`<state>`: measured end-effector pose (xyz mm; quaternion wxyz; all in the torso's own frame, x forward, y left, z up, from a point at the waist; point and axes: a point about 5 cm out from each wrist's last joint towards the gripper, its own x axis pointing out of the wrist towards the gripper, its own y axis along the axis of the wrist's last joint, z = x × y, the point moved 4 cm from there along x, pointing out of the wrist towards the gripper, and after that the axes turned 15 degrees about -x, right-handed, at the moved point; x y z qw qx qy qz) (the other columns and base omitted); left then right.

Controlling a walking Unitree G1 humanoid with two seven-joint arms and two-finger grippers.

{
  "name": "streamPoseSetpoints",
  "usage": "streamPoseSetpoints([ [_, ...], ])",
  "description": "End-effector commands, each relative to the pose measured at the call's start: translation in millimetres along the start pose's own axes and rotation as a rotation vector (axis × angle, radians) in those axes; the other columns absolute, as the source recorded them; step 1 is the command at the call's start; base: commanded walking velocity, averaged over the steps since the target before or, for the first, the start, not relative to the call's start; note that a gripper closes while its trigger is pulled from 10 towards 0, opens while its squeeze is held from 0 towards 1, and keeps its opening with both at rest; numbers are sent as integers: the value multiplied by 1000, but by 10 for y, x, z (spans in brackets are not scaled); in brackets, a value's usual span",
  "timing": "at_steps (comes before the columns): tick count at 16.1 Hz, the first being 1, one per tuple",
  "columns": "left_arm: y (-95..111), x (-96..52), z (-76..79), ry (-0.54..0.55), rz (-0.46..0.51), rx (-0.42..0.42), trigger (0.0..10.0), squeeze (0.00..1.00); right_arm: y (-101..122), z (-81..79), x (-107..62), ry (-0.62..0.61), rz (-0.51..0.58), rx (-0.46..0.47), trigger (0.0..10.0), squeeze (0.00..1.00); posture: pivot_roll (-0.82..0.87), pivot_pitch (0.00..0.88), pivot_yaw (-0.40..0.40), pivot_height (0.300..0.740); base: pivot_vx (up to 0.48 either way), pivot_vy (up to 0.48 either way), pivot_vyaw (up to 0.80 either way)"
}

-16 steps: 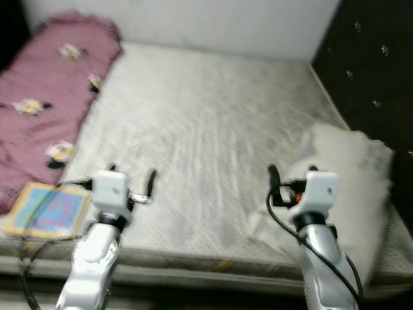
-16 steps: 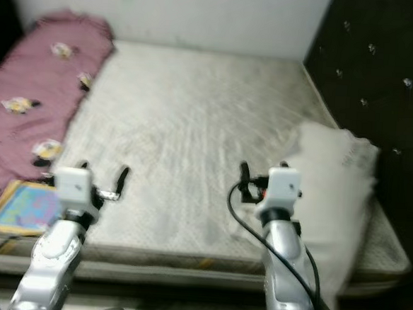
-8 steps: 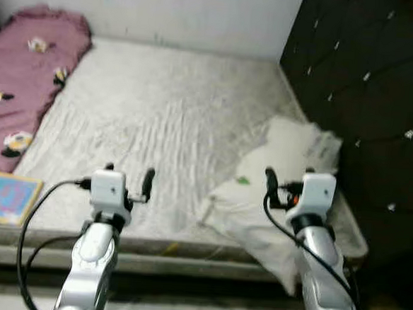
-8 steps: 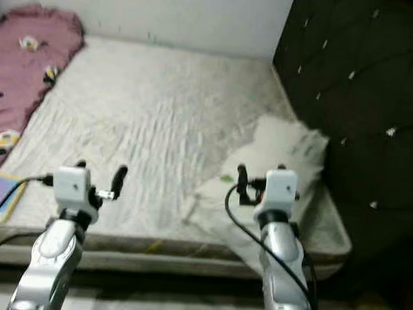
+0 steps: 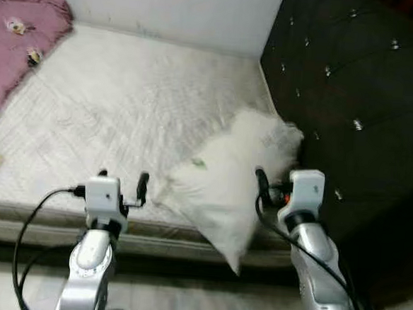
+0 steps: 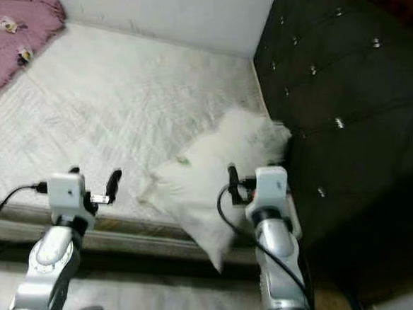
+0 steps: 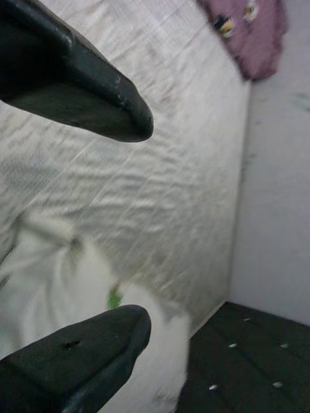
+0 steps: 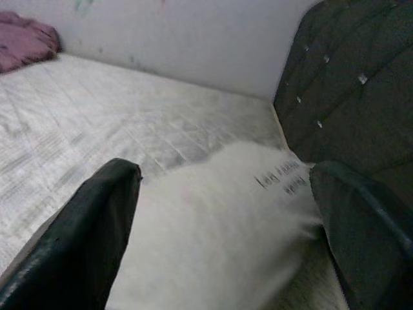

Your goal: Clean up the room

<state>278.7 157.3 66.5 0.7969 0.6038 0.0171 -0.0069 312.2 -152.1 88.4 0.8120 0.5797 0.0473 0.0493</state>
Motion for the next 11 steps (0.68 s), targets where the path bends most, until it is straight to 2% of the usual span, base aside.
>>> streamPoseSetpoints([
  [1,20,12,88,-20,11,-15,10000,0,-55,61,-26,3,-20,-26,10000,0,24,18,-119,740,0,0,0],
  [2,26,8,89,-22,12,-15,10000,0,-46,55,-29,10,-15,-31,10000,0,22,23,-117,740,0,0,0],
  [5,35,5,87,-26,12,-14,10000,0,-54,24,-52,22,-15,-34,10000,0,18,31,-109,740,0,0,727],
  [11,14,3,137,-42,-3,-15,10000,0,-131,51,-96,17,-47,-36,10000,0,2,45,-101,740,0,0,0],
])
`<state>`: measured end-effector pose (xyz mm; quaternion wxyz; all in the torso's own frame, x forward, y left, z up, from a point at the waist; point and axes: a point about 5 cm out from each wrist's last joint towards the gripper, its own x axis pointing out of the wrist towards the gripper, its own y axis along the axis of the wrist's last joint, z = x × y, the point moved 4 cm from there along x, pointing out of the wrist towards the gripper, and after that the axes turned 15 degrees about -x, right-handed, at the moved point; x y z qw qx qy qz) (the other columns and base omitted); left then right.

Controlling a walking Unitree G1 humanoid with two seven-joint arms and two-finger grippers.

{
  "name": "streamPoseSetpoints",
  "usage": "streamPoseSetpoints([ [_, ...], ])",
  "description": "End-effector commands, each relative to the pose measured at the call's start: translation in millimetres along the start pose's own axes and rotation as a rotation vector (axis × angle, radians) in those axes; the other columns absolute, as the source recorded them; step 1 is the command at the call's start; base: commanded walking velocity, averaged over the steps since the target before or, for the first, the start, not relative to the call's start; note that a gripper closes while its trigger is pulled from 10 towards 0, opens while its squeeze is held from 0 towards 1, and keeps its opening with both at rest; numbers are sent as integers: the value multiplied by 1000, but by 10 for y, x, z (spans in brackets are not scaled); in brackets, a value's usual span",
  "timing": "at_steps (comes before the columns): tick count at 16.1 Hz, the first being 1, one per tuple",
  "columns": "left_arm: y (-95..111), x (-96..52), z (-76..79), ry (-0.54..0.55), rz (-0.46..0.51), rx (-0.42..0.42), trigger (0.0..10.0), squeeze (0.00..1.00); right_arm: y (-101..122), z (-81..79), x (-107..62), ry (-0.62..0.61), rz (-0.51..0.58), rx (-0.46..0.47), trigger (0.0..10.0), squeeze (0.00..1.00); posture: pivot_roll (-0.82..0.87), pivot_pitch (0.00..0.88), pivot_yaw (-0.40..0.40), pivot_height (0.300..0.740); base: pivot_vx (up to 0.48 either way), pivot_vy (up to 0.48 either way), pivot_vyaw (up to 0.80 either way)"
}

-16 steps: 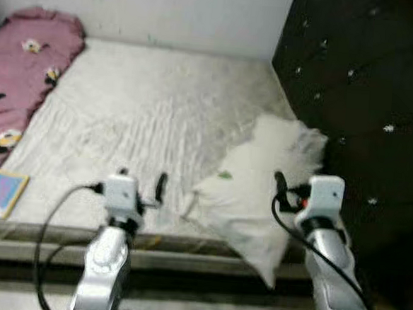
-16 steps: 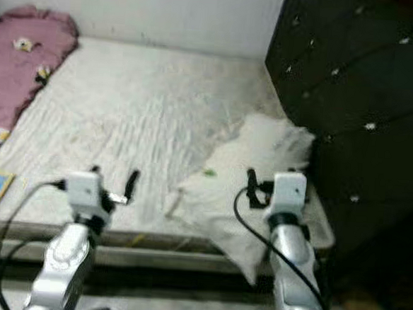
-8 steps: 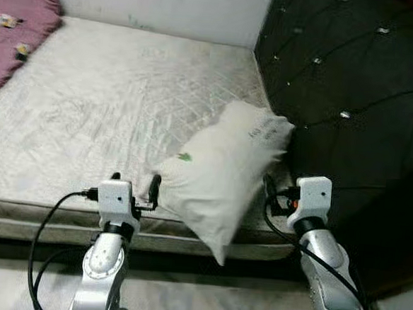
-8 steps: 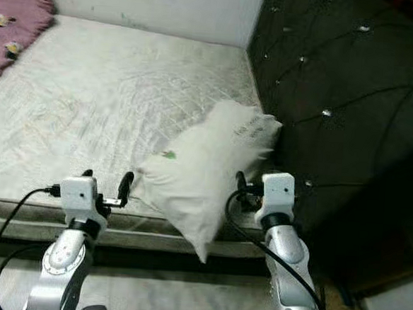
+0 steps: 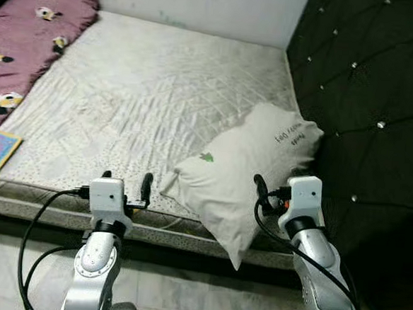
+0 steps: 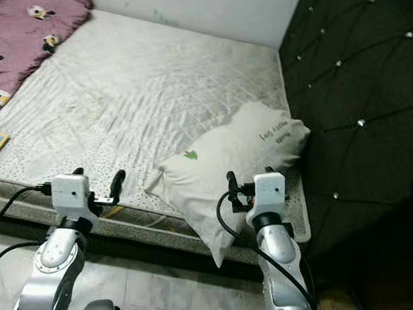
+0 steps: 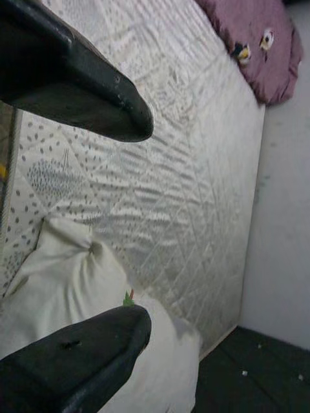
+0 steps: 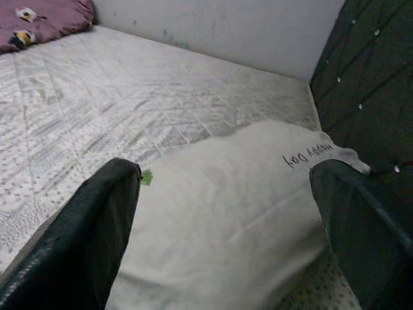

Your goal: Clean up the room

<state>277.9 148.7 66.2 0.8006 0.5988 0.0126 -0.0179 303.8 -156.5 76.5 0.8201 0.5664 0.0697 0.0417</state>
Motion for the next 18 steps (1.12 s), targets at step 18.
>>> streamPoseSetpoints([
  [18,71,235,318,-191,-20,13,10000,0,-103,142,-231,-111,-40,-4,10000,0,-99,59,13,740,0,0,0],
])
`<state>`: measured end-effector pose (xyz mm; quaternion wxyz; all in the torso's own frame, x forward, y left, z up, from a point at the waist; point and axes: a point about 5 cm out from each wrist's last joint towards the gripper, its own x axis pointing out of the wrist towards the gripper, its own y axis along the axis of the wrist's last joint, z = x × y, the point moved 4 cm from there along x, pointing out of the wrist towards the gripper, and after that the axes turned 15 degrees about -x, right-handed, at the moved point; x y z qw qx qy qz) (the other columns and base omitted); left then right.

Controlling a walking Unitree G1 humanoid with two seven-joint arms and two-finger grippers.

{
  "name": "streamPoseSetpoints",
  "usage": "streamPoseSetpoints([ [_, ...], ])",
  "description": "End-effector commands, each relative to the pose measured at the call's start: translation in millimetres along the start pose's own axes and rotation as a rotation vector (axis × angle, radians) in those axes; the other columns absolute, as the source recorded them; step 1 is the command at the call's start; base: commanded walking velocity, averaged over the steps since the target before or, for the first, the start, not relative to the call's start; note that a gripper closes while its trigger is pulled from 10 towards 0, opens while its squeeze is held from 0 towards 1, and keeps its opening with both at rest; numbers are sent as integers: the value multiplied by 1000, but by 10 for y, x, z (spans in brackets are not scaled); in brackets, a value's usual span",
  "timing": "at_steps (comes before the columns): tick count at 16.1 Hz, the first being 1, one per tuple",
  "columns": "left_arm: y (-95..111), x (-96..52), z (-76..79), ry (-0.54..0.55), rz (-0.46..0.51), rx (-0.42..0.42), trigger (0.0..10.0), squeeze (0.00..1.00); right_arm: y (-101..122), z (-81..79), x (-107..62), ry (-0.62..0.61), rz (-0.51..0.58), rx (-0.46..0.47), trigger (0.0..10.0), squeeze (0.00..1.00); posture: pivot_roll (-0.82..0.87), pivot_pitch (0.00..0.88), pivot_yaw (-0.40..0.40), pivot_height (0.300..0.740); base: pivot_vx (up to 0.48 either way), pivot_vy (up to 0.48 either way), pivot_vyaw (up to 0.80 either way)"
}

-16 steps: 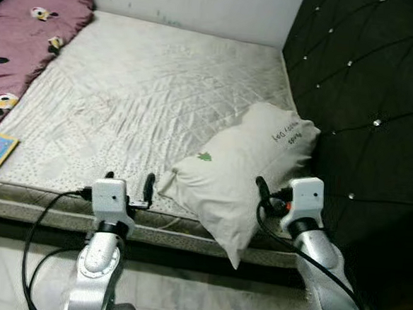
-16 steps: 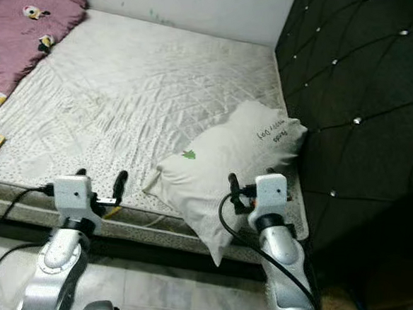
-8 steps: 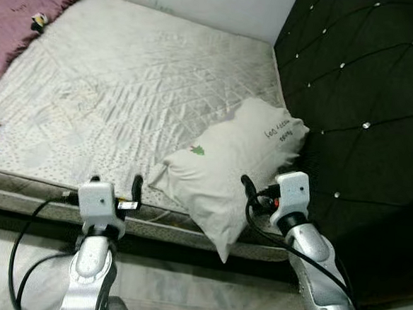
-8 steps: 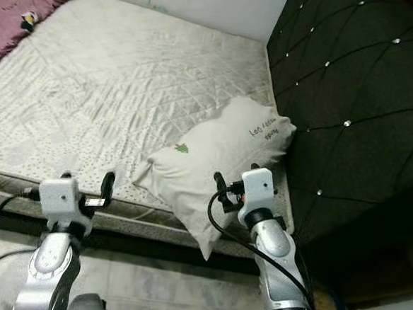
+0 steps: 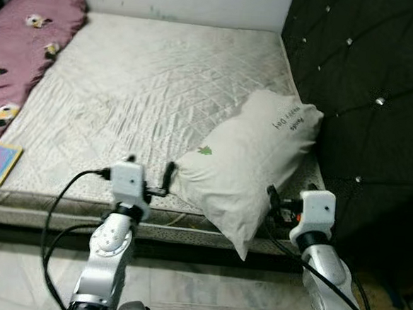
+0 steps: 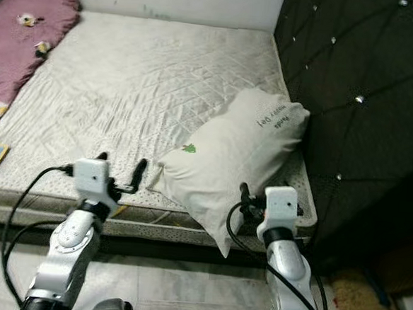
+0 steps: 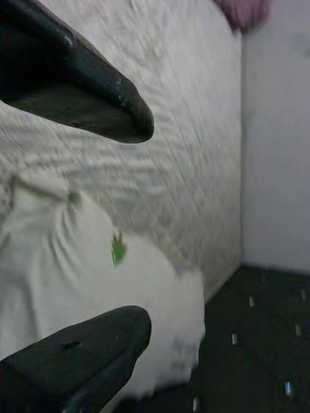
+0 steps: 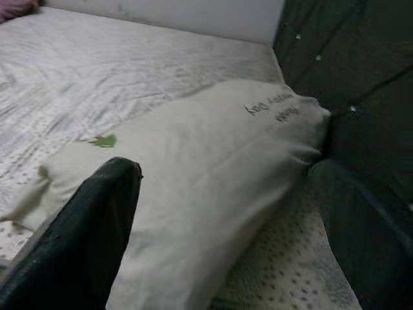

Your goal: Clean up the room

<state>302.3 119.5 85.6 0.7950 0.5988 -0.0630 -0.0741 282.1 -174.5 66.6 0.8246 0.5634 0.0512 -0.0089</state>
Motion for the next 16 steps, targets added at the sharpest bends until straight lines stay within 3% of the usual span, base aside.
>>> streamPoseSetpoints([
  [1,-37,-5,2,-15,-16,-6,10000,0,53,40,-5,-22,22,0,10000,0,-99,59,13,740,0,0,0],
  [9,-36,-84,-33,-2,-1,-23,10000,0,152,-4,104,13,56,-14,10000,0,-55,53,-25,740,264,0,0],
  [16,-52,-117,-44,3,-8,-19,10000,0,139,-37,83,24,55,-18,10000,0,-49,63,-26,740,306,0,0],
])
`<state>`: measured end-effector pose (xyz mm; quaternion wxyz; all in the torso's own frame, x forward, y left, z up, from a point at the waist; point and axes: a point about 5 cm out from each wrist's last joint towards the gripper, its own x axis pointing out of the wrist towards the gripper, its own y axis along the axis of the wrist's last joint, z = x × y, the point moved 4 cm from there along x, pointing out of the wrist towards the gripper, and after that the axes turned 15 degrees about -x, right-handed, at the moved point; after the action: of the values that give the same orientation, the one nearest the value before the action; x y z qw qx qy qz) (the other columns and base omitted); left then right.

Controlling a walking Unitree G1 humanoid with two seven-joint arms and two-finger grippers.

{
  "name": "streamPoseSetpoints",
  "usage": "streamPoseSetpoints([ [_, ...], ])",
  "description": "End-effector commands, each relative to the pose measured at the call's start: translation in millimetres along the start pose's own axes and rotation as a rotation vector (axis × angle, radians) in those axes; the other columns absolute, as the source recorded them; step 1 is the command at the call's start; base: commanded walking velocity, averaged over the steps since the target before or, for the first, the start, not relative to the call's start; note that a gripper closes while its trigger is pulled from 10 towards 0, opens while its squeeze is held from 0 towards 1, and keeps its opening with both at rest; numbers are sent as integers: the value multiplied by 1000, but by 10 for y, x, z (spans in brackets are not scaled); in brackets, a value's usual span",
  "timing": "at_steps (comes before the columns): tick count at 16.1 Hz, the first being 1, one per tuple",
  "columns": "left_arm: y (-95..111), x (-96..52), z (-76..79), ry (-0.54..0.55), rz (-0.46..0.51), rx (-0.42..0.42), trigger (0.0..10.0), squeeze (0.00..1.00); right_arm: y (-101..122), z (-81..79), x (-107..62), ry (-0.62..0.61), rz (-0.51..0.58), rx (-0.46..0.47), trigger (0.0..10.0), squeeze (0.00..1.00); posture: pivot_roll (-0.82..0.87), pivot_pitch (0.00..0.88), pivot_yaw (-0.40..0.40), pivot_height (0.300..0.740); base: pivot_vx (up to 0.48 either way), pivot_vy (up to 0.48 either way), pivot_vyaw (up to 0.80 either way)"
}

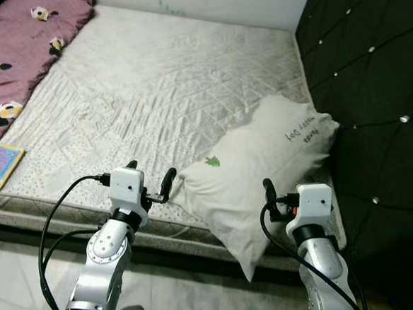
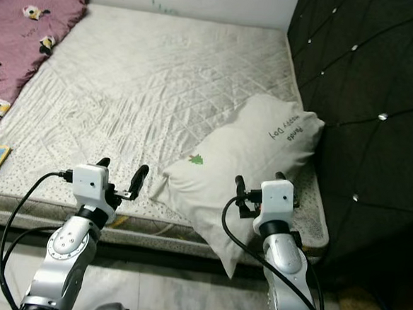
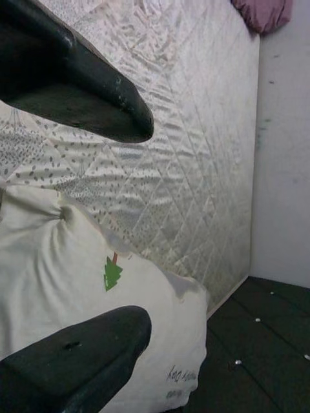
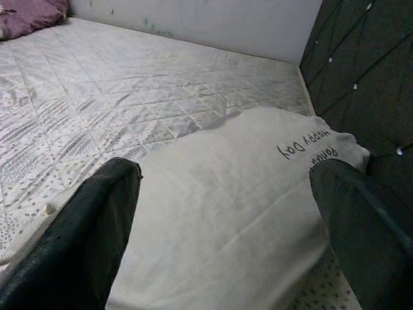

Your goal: Clean up the room

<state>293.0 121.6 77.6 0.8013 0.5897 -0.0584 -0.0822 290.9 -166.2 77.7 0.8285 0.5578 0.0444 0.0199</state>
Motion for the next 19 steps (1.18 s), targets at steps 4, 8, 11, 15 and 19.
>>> streamPoseSetpoints([
  [4,27,-46,-15,-3,8,-1,10000,0,6,-42,6,19,6,-7,10000,0,-37,67,-30,740,309,0,0],
  [8,12,-67,-32,11,0,4,10000,0,-11,-49,5,20,2,-5,10000,0,-37,67,-30,740,333,0,0],
  [11,11,-91,-52,21,-7,9,10000,0,-12,-56,5,18,0,-3,10000,0,-25,78,-28,740,271,0,0],
  [15,-10,-103,-108,61,-20,23,10000,0,-15,-62,16,12,2,-2,10000,0,-22,79,-28,740,60,0,0],
  [19,25,-100,-104,60,-11,38,10000,0,-3,-20,40,-11,7,-4,10000,0,-16,78,-24,740,0,0,0],
])
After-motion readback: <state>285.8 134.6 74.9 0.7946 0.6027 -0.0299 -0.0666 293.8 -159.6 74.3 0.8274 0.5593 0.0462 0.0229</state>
